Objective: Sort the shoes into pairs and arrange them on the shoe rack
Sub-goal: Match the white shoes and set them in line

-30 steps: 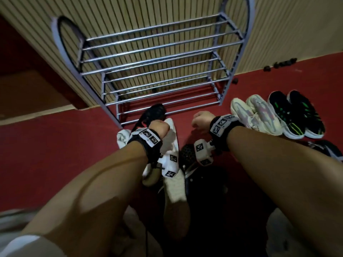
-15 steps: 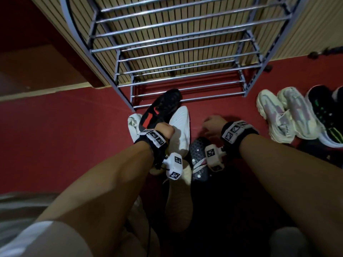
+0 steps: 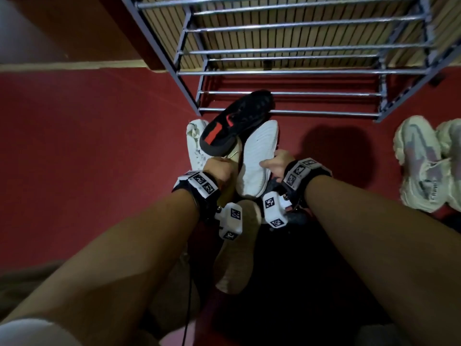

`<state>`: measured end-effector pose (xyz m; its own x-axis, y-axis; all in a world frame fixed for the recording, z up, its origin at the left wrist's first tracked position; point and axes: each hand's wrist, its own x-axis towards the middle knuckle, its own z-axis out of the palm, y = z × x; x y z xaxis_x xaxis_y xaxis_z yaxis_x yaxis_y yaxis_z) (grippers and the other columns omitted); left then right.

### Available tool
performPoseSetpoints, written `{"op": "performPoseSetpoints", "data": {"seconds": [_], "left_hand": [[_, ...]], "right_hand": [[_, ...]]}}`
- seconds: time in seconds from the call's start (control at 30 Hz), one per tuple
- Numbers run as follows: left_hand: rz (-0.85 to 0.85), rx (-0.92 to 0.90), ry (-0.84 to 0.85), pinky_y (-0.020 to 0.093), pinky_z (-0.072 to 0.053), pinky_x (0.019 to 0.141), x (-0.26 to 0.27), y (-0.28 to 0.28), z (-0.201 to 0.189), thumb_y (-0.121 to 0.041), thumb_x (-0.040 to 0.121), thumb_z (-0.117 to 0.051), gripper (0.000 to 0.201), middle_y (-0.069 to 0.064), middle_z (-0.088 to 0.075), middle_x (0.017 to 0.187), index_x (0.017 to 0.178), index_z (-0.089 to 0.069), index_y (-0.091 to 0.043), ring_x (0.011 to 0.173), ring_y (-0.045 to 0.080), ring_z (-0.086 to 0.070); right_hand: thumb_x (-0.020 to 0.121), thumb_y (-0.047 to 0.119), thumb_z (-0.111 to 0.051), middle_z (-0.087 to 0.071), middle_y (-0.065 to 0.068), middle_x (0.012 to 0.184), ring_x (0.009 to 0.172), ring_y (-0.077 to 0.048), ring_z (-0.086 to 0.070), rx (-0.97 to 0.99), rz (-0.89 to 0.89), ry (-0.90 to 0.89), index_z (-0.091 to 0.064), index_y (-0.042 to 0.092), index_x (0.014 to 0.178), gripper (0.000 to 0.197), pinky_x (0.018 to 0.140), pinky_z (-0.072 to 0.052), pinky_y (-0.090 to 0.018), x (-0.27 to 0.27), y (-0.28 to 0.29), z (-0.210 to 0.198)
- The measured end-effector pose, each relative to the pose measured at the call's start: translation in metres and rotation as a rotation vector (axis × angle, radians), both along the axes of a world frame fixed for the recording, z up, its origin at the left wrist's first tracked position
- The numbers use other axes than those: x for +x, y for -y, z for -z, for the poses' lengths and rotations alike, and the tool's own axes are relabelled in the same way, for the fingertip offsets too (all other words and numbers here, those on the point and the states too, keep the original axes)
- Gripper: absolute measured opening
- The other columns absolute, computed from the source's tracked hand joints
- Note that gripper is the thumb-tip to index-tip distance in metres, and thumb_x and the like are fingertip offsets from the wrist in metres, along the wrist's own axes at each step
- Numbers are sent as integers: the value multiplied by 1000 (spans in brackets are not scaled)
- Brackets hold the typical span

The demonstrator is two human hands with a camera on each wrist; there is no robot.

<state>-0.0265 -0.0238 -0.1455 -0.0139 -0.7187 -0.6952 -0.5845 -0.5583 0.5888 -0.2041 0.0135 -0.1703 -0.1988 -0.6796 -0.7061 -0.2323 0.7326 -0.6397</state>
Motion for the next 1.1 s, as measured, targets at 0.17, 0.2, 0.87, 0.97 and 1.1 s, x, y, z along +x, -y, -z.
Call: {"op": "performPoseSetpoints", "data": {"seconds": [0.17,0.2,0.87,0.97,1.1], "left_hand": [[-7,19,24,34,-48,72,13,-5,1,-10,89,-54,24,1,-54,69,69,-52,-22,78,25,-55],[14,28,26,33,-48,70,13,-5,-2,-9,88,-53,23,2,-54,68,69,-53,-21,74,25,-55],[-7,104,-639,26,-52,46,-56,-28,-86,-11,94,-57,21,9,-67,67,112,-57,-2,52,19,-64],[-20,78,-650,49,-54,86,-45,-29,-85,1,89,-58,36,19,-69,106,124,-56,-6,94,37,-66],[-79,89,-607,35,-54,69,-32,-29,-91,3,91,-51,31,13,-69,103,119,-59,-7,84,28,-67]], "right_hand": [[54,56,-72,-68,-8,72,71,-29,-69,55,-56,-110,-63,10,74,51,67,-59,-38,8,1,9],[53,53,-73,-68,-9,74,73,-29,-70,50,-58,-93,-62,9,74,51,70,-60,-41,10,2,10],[77,-10,-62,-54,0,66,57,-11,-51,-348,-220,21,-60,11,93,26,57,-46,-25,-8,-36,-127],[81,-9,-60,-58,-9,72,65,-17,-56,-310,-115,148,-65,8,97,24,62,-51,-29,-5,-40,-135],[85,-3,-60,-54,-9,72,53,-15,-48,-352,236,106,-58,4,110,26,39,-39,-21,-14,-34,-131]]}}
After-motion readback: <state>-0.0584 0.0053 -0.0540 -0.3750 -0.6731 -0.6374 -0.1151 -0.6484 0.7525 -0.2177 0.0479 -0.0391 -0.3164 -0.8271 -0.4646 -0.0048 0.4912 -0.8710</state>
